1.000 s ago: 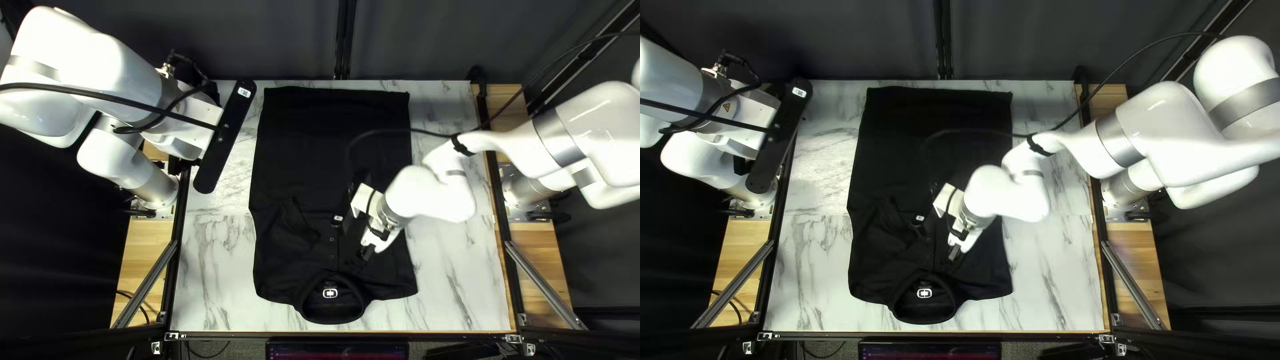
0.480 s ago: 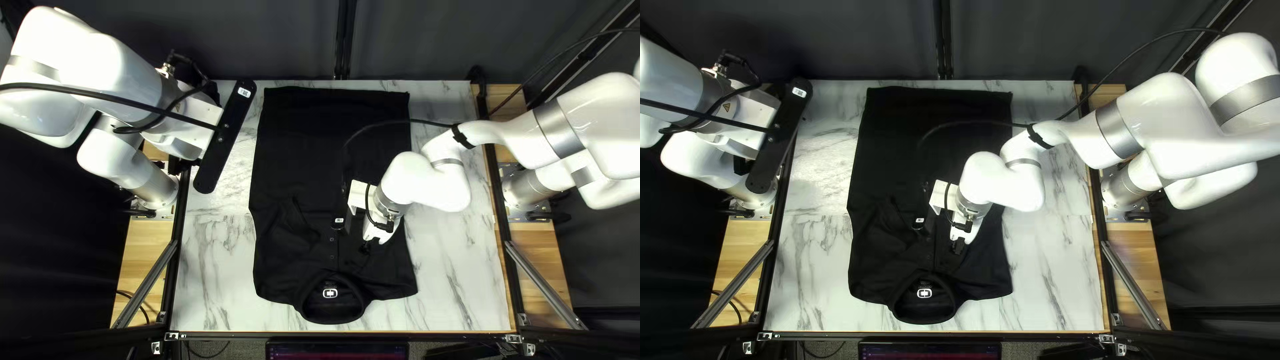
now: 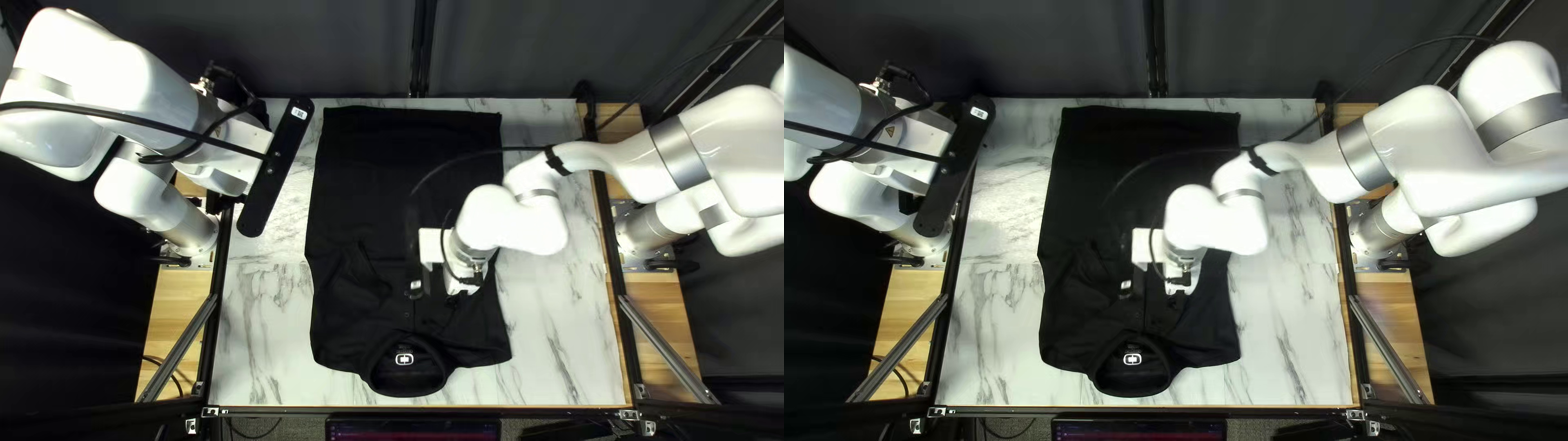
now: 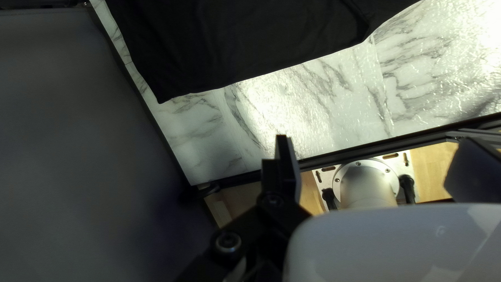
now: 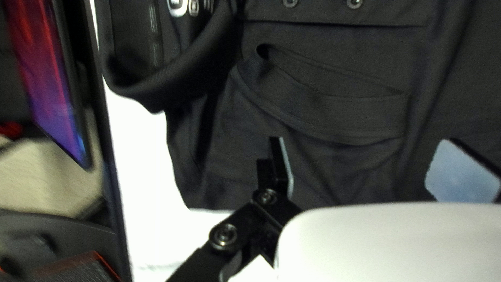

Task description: Fold t-shirt

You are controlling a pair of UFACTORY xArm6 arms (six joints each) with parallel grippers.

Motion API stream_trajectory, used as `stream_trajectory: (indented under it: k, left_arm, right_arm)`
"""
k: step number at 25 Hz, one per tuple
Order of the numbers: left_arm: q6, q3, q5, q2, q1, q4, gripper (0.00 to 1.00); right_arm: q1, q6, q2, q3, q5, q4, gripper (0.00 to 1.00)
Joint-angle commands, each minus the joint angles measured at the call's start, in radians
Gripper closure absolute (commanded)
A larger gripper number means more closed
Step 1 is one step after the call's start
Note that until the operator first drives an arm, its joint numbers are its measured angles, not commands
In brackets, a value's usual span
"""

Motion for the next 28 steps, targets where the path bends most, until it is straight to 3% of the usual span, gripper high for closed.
stream_trajectory:
  k: [1,7,9,11,18,28]
  left_arm:
    - [0.000,0.000,0.000,0.000,0.000,0.000,0.00]
    - [0.000,0.000,0.000,0.000,0.000,0.000,0.00]
    - [0.000,0.000,0.000,0.000,0.000,0.000,0.00]
    - [0.000,0.000,0.000,0.000,0.000,0.000,0.00]
    - [0.000,0.000,0.000,0.000,0.000,0.000,0.00]
    - [0.000,0.000,0.000,0.000,0.000,0.000,0.00]
  right_arm:
    - [0.002,0.000,0.002,-0.003,0.008,-0.007,0.00]
    - [0.003,0.000,-0.001,0.004,0.004,-0.012,0.00]
    - [-0.034,-0.152,-0.084,0.130,-0.084,0.032,0.00]
    - [-0.028,-0.271,-0.110,0.173,-0.111,0.034,0.00]
    - [0.060,-0.563,-0.063,0.144,-0.126,0.000,0.00]
    - [0.061,-0.577,-0.060,0.147,-0.136,-0.003,0.00]
